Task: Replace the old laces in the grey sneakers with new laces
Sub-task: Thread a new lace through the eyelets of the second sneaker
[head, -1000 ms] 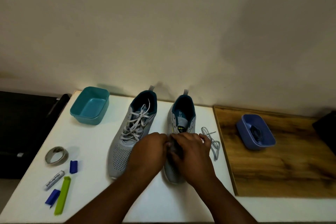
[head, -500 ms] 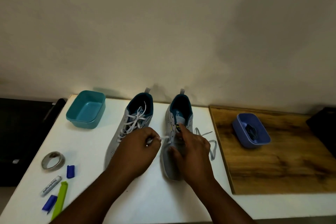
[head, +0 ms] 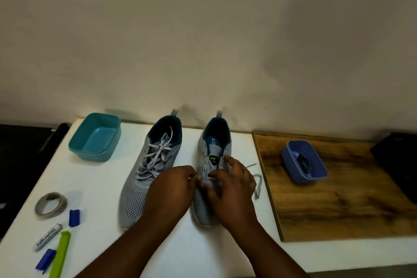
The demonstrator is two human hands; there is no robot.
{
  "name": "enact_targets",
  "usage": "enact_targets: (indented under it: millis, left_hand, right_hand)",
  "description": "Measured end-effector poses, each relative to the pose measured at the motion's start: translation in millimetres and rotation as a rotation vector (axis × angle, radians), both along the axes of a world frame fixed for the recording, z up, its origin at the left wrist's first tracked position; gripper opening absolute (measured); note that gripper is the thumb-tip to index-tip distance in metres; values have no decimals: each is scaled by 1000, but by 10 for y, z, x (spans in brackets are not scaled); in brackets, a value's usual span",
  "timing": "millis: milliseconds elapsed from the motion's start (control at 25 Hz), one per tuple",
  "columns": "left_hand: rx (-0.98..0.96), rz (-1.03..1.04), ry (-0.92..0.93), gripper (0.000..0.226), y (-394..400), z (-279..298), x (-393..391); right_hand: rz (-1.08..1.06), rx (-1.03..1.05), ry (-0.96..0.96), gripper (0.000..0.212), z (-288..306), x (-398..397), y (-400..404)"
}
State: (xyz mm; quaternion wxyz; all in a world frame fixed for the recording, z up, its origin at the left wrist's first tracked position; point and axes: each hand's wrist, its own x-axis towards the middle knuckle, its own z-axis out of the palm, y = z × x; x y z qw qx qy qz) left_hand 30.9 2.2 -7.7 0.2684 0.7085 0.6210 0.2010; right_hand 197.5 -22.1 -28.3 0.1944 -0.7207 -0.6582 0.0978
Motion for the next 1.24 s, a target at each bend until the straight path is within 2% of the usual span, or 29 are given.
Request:
enact_targets:
  millis: [160, 320, 440, 560, 640, 720, 840, 920, 1000, 1080, 1120, 1160, 1240]
  left_hand:
    - [-43, 5, -79, 28, 56, 17, -94]
    - [-10, 87, 8, 27, 17, 129, -201]
    - [32, 119, -25, 25, -48, 258, -196]
    - [-12, 53, -76, 24, -168, 349, -133]
    - [-31, 101, -94, 22, -137, 434, -235]
    - [-9, 138, -148, 21, -66, 492, -395]
    - [-101, 64, -194, 18, -131, 447, -401]
    - [-99, 45, -195, 17, -215, 355, -270]
    - [-50, 68, -191, 17, -209, 275, -193]
    - [-16, 112, -159, 17, -155, 231, -208]
    - [4, 129, -138, 16, -147, 217, -216]
    - [29, 139, -111, 15, -151, 213, -218]
    - [122, 132, -42, 13, -193, 258, -213]
  right_hand:
    - [-29, -17, -130, 33, -13, -7, -13]
    - [-43, -60, -77, 47, 24, 29, -26]
    - [-49, -91, -115, 51, 44, 19, -37]
    - [-76, -120, -159, 48, 59, 22, -35]
    - [-85, -145, -164, 47, 64, 45, -47]
    - [-89, -156, -130, 45, 57, 59, -49]
    - [-62, -158, -76, 40, 110, 25, -48]
    - [-46, -207, -136, 34, 175, 63, -44]
    - [-72, -221, -279, 25, 272, 180, -54]
    - [-167, -64, -367, 12, 400, 343, -50]
    - [-230, 66, -348, 8, 478, 411, -46]
    - [-292, 186, -276, 11, 558, 455, -34]
    - [-339, 395, 22, 22, 699, 423, -10]
